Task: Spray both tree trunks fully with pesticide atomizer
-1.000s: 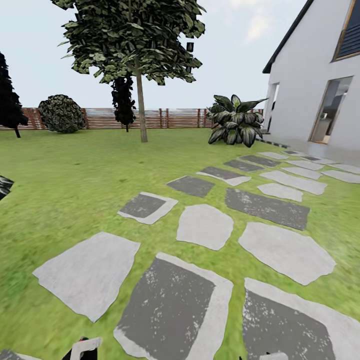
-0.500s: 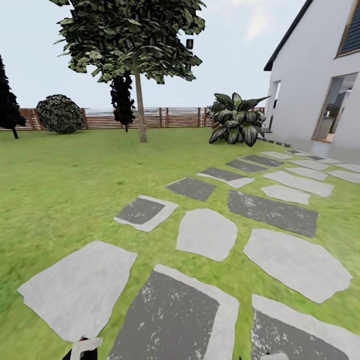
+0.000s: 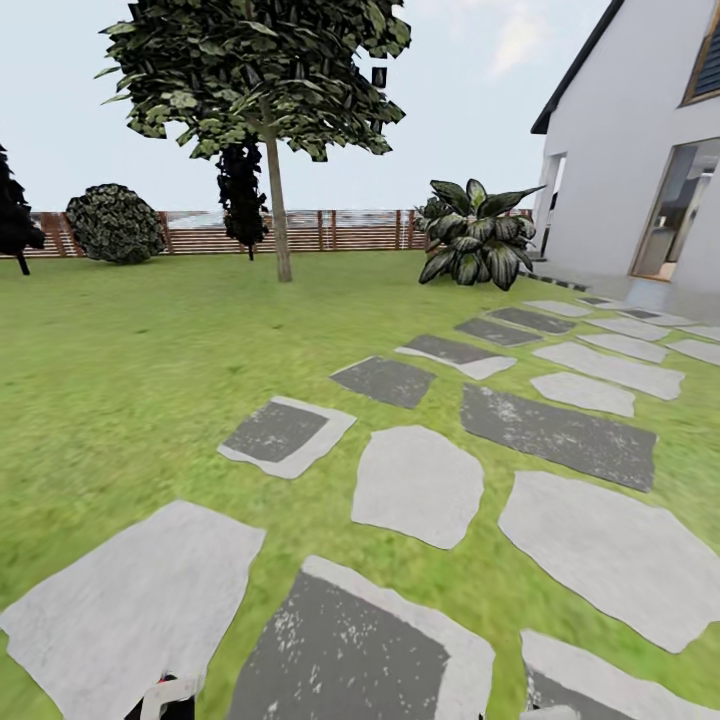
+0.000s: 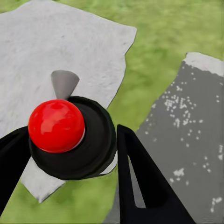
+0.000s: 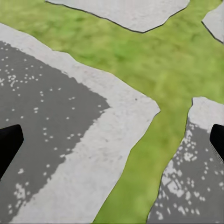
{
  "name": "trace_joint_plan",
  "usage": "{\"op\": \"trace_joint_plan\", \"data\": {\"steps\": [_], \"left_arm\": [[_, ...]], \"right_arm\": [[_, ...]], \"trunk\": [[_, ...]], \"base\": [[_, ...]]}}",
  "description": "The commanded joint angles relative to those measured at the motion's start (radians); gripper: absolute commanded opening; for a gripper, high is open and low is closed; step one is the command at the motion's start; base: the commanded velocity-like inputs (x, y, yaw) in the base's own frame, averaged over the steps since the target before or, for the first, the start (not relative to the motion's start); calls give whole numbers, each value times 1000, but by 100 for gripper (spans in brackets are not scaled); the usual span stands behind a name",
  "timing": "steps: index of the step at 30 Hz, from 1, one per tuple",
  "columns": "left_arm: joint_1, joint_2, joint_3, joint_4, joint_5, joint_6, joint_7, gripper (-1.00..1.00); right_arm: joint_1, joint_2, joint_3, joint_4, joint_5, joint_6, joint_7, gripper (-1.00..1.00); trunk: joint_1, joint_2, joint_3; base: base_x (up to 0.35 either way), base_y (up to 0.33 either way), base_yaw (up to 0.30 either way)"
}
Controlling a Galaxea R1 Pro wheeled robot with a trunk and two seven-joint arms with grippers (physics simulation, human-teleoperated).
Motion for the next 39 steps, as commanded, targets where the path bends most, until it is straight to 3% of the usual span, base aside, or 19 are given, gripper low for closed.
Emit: {"op": "trace_joint_plan", "data": {"steps": [1,9,20,39], "left_arm": [[0,0,0,0,0,-1,0,-100],[0,0,0,0,0,-1,-1,-100],[0,0,0,0,-1,-1,1,-100],[0,0,0,0,-1,-1,1,-100]], "right_arm": [[0,0,0,0,0,0,0,100],[0,0,0,0,0,0,0,100],[0,0,1,1,2,0,0,100],[0,0,2,1,2,0,1,100]], "trunk": [[0,0,0],[0,0,0],[0,0,0],[0,0,0]], "base": [[339,0,0],[339,0,48],[339,0,233],[339,0,7]]}}
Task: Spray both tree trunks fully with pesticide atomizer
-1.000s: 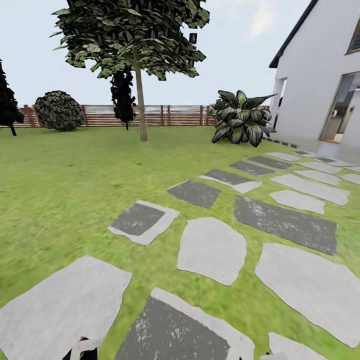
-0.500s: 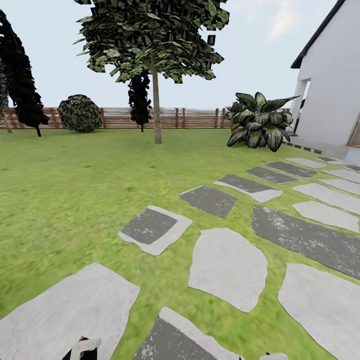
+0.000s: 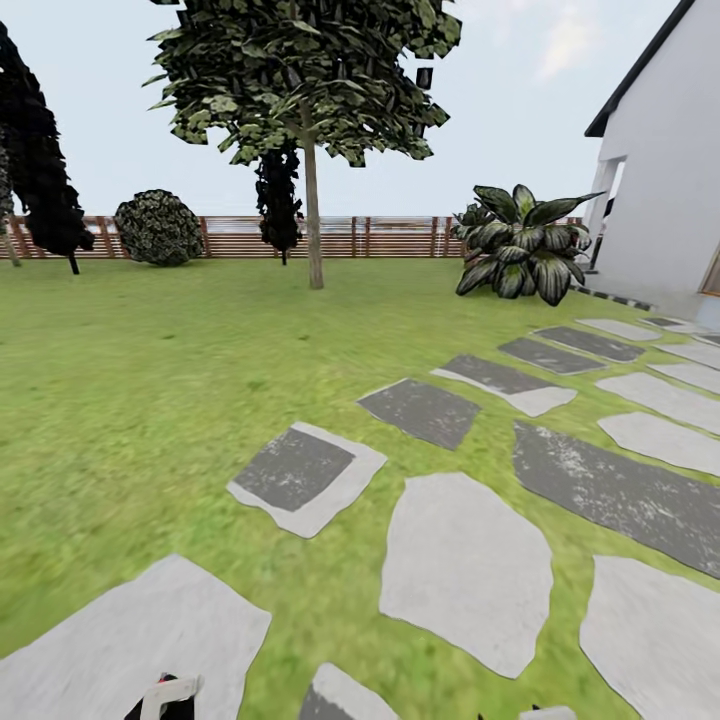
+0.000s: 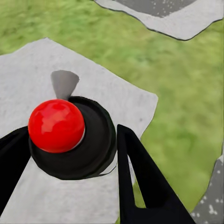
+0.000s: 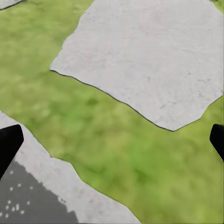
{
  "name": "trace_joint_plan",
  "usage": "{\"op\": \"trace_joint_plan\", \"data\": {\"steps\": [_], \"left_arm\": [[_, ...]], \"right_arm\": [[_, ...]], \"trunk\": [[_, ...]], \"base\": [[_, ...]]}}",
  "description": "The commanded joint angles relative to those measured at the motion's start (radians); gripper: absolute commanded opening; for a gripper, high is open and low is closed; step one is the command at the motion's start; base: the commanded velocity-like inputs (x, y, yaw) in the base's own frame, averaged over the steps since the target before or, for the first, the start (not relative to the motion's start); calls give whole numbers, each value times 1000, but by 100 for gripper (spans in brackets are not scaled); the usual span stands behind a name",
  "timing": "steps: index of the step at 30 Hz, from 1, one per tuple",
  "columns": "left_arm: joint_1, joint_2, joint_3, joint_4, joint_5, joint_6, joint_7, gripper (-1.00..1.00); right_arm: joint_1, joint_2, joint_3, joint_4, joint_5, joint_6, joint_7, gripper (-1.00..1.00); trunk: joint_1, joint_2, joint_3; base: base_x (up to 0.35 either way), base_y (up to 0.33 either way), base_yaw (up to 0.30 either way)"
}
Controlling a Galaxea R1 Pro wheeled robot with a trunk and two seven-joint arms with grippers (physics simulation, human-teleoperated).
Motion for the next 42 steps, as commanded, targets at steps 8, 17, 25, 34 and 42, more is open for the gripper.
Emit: {"op": "trace_joint_plan", "data": {"steps": [8,17,25,34,42], "left_arm": [[0,0,0,0,0,0,-1,-100],[0,0,0,0,1,-1,-1,-100],[0,0,0,0,1,-1,-1,-100],[0,0,0,0,0,-1,-1,-100],[0,0,0,0,0,-1,-1,-100]], "right_arm": [[0,0,0,0,0,0,0,100],[0,0,0,0,0,0,0,100],[0,0,0,-1,0,0,0,100],[0,0,1,-1,0,0,0,100],[0,0,1,-1,0,0,0,100]], "trunk": [[0,0,0],[0,0,0],[0,0,0],[0,0,0],[0,0,0]], "base": [[339,0,0],[339,0,0],[339,0,0],[339,0,0],[339,0,0]]}}
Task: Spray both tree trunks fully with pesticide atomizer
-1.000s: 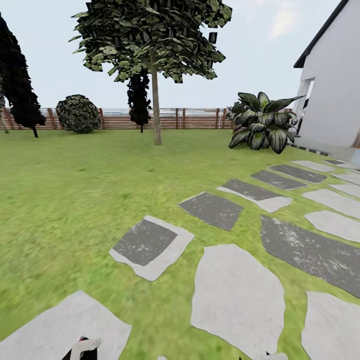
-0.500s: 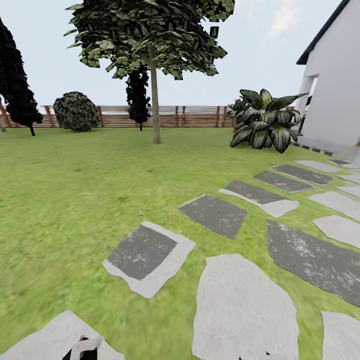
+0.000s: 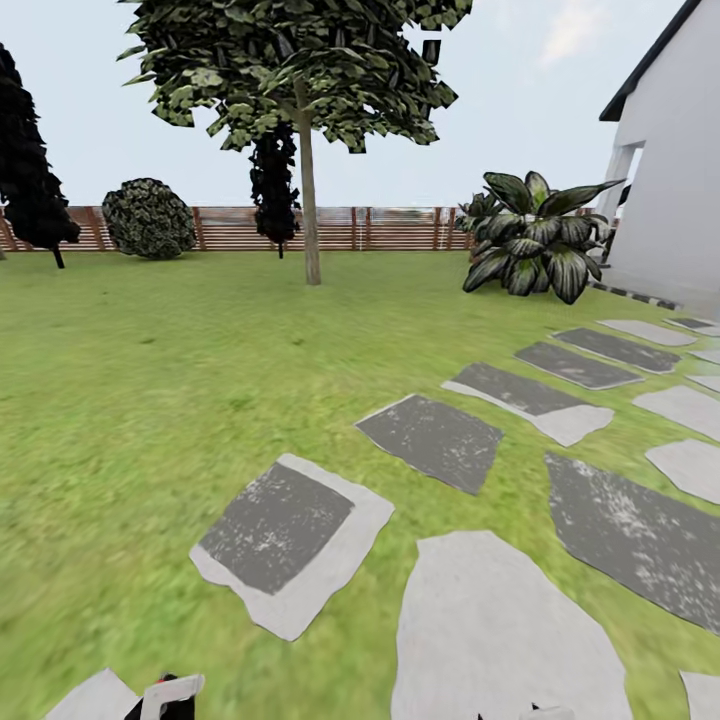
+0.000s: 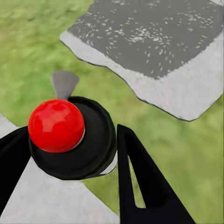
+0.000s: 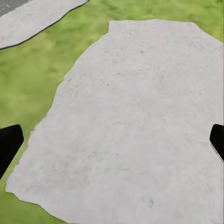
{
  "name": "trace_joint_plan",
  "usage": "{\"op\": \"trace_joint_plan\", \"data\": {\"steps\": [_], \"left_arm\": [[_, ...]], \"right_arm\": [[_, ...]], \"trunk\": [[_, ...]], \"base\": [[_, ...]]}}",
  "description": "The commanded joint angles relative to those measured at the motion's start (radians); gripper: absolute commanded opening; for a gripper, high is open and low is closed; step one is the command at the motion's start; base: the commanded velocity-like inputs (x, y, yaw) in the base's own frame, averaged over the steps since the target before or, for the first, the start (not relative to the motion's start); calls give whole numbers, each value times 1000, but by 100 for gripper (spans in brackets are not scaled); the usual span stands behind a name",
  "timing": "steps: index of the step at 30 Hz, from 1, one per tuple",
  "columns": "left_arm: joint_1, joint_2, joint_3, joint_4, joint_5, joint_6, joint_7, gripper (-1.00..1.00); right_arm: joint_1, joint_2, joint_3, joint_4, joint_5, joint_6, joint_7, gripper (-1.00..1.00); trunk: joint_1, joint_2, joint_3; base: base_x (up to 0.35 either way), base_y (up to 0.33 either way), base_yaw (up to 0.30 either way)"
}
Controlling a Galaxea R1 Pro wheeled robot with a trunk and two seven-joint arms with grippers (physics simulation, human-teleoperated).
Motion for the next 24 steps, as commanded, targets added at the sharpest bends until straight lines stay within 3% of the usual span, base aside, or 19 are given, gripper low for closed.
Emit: {"op": "trace_joint_plan", "data": {"steps": [1,24], "left_arm": [[0,0,0,0,0,0,0,-100],[0,0,0,0,0,1,0,-100]], "right_arm": [[0,0,0,0,0,0,0,100],[0,0,0,1,0,0,0,100]], "trunk": [[0,0,0],[0,0,0]], "base": [[339,0,0],[339,0,0]]}}
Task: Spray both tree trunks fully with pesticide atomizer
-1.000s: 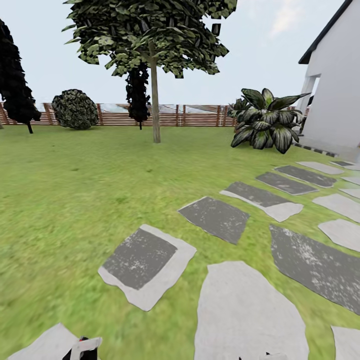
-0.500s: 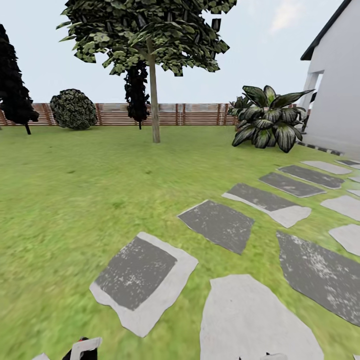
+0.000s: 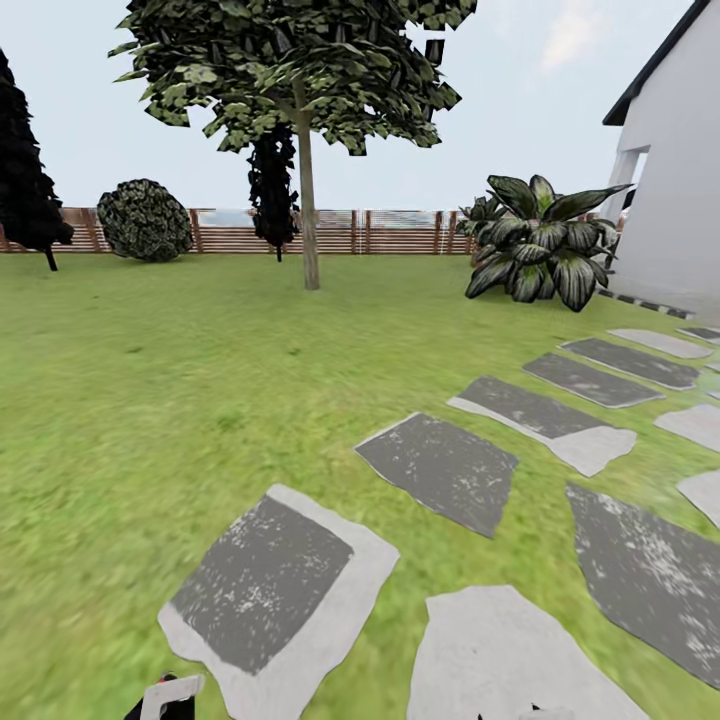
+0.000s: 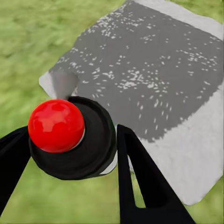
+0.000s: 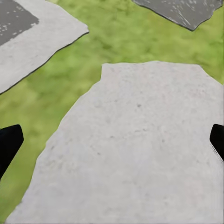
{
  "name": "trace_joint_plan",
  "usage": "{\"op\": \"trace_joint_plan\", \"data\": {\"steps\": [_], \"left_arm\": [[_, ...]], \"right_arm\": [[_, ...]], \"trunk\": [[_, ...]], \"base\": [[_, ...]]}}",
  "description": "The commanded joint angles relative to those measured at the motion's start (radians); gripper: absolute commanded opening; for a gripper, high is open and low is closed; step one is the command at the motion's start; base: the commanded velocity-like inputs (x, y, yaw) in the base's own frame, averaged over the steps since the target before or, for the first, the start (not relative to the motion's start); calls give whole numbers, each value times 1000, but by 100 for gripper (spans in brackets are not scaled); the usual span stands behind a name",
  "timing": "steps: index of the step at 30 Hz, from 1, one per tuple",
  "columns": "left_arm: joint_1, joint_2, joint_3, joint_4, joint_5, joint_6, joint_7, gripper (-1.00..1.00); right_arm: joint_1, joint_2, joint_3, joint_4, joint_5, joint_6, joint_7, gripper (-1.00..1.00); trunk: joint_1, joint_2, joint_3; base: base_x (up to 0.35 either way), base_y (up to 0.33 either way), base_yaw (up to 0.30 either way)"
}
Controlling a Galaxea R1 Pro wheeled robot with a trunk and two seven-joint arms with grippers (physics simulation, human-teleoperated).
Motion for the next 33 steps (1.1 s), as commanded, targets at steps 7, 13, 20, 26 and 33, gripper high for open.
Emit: {"op": "trace_joint_plan", "data": {"steps": [7,13,20,26,33], "left_arm": [[0,0,0,0,0,-1,0,-100],[0,0,0,0,-1,-2,0,-100],[0,0,0,0,-2,-2,0,-100],[0,0,0,0,-2,-2,0,-100],[0,0,0,0,-2,-2,-1,-100]], "right_arm": [[0,0,0,0,0,0,0,100],[0,0,0,0,0,0,0,100],[0,0,0,0,0,0,0,100],[0,0,0,0,0,0,0,100],[0,0,0,0,0,0,0,100]], "trunk": [[0,0,0],[0,0,0],[0,0,0],[0,0,0],[0,0,0]], "base": [[339,0,0],[339,0,0],[339,0,0],[339,0,0],[339,0,0]]}}
